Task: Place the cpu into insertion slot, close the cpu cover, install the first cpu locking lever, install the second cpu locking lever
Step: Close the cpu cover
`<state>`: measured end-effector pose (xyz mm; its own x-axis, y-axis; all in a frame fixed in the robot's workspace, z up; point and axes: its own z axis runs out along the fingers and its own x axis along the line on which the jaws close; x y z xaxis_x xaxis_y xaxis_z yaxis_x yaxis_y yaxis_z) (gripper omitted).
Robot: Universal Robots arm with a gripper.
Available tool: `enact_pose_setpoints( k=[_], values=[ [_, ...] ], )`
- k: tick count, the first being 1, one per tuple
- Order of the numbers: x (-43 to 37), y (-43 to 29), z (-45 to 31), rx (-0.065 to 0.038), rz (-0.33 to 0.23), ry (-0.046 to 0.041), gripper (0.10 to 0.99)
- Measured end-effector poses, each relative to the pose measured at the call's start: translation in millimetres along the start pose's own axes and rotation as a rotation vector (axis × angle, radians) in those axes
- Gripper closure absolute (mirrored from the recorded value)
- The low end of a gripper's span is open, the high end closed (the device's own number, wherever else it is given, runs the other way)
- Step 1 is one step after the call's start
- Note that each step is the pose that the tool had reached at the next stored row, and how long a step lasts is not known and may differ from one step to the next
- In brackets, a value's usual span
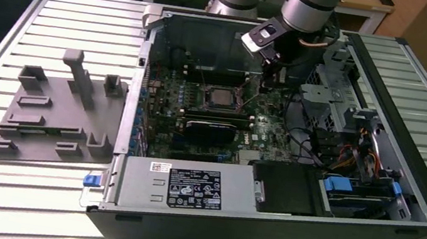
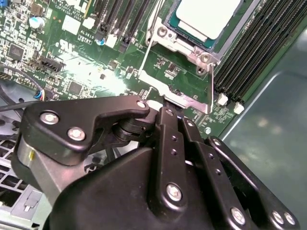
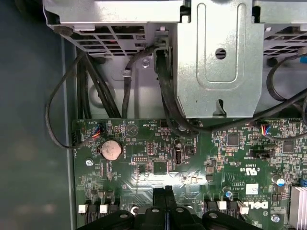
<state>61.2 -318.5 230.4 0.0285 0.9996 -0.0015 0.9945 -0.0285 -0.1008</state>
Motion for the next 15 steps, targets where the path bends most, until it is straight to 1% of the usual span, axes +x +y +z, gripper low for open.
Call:
enact_pose_setpoints(
  k=[2, 4, 11, 15],
  values=[
    [-0.1, -3.4, 0.4, -0.005, 0.0, 0.0002, 0.984],
    [-0.2, -8.0, 0.8, -0.011, 0.0, 0.0003, 0.984],
    [-0.8, -29.7, 3.0, -0.046, 0.0, 0.0013, 0.984],
    [-1.2, -41.1, 4.1, -0.063, 0.0, 0.0017, 0.984]
  ],
)
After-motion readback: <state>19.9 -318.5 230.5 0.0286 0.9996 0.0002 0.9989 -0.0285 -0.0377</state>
